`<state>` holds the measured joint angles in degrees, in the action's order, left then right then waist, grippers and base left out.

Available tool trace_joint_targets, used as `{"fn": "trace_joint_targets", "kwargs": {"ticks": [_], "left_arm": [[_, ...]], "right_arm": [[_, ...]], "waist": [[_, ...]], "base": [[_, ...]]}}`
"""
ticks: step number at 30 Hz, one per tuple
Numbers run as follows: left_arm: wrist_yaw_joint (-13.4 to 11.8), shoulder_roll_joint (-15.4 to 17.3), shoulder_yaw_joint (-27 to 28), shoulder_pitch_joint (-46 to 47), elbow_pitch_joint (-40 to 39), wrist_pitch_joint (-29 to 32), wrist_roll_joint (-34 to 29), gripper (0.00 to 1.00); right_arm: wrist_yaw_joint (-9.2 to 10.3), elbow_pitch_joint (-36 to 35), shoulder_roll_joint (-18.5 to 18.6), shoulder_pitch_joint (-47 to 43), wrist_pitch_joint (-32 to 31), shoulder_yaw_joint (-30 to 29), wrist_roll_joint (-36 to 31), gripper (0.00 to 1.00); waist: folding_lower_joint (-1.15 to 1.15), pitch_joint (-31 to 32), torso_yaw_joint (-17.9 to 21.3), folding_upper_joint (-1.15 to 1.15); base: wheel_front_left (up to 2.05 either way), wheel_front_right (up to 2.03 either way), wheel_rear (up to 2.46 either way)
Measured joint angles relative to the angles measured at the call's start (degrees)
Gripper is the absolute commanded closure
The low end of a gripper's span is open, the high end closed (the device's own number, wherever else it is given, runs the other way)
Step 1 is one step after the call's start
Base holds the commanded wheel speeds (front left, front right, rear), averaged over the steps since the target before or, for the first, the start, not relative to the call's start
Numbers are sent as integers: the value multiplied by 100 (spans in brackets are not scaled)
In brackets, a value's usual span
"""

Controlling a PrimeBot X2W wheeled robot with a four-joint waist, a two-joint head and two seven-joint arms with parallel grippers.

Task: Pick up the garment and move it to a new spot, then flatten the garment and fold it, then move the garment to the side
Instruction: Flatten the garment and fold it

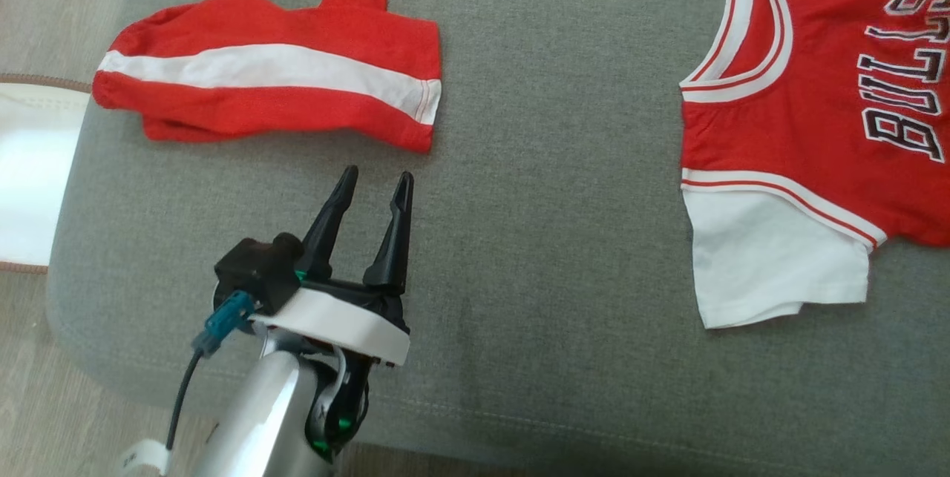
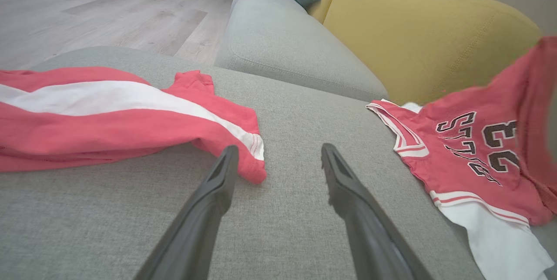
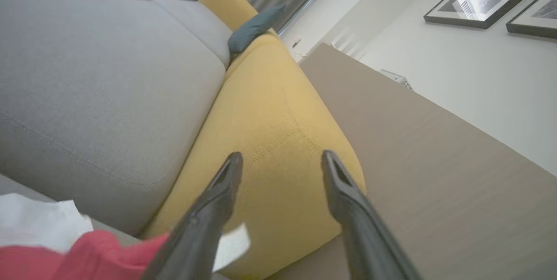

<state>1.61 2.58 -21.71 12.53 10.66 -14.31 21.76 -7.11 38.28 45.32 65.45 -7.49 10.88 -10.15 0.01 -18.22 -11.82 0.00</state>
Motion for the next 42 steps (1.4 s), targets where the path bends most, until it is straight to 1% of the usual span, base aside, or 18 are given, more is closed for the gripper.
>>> {"fn": "trace_joint_targets", "kwargs": {"ticks": [1, 2, 5, 8, 12, 17, 20, 24, 31, 33, 35, 38, 42], "left_arm": [[-1, 0, 4, 3, 8, 1, 0, 0], [-1, 0, 4, 3, 8, 1, 0, 0], [-1, 0, 7, 9, 32, 1, 0, 0], [-3, 0, 8, 8, 45, 0, -1, 0], [-4, -1, 32, -13, 57, 1, -15, 0], [-9, 0, 38, -210, 63, 1, -59, 0], [-31, 1, 36, -361, 57, 1, -59, 0], [-108, 3, 26, -437, 45, 1, -57, 0], [-148, 4, -71, -530, 16, 1, -38, 0], [-163, 7, -148, -543, 22, 1, -13, 0], [-163, 7, -181, -540, 38, 1, 9, 0], [-164, 8, -207, -539, 113, 1, 10, 0], [-164, 9, -300, -494, 258, 1, 10, 0]], "right_arm": [[0, 55, -109, 7, 88, -60, -58, 0], [0, 55, -109, 7, 88, -60, -58, 0], [0, 274, -485, -55, 353, -215, -145, 0], [0, 383, -781, -243, 649, -459, -152, 0], [0, 417, -1188, -661, 1056, -778, -144, 0], [0, 294, -1839, -1394, 1500, -970, 9, 0], [0, 58, -2228, -1880, 1675, -987, 156, 0], [0, -475, -2754, -2604, 1820, -1067, 356, 0], [0, -1564, -3733, -4295, 1885, -1303, 589, 0], [0, -1833, -3946, -4753, 1898, -1363, 590, 0], [0, -2049, -4111, -5144, 1911, -1411, 613, 0], [0, -2272, -4200, -5565, 1911, -1460, 613, 0], [0, -2515, -4227, -5655, 1904, -1415, 699, 0]], "waist": [[0, 11, 12, 0], [0, 11, 12, 0], [0, 95, 62, 0], [-1, 225, 125, 0], [-1, 455, 230, 0], [-1, 830, 393, 0], [-1, 1052, 525, 0], [-1, 1265, 746, 0], [-1, 1500, 1127, 0], [-1, 1523, 1221, 0], [-1, 1527, 1306, 0], [-1, 1499, 1427, 0], [-1, 1377, 1568, 0]], "base": [[0, 0, 0], [0, 0, 0], [0, 0, 0], [0, 0, 0], [0, 0, 0], [0, 0, 0], [0, 0, 0], [0, 0, 0], [0, 0, 0], [0, 0, 0], [0, 0, 0], [0, 0, 0], [0, 0, 0]]}}
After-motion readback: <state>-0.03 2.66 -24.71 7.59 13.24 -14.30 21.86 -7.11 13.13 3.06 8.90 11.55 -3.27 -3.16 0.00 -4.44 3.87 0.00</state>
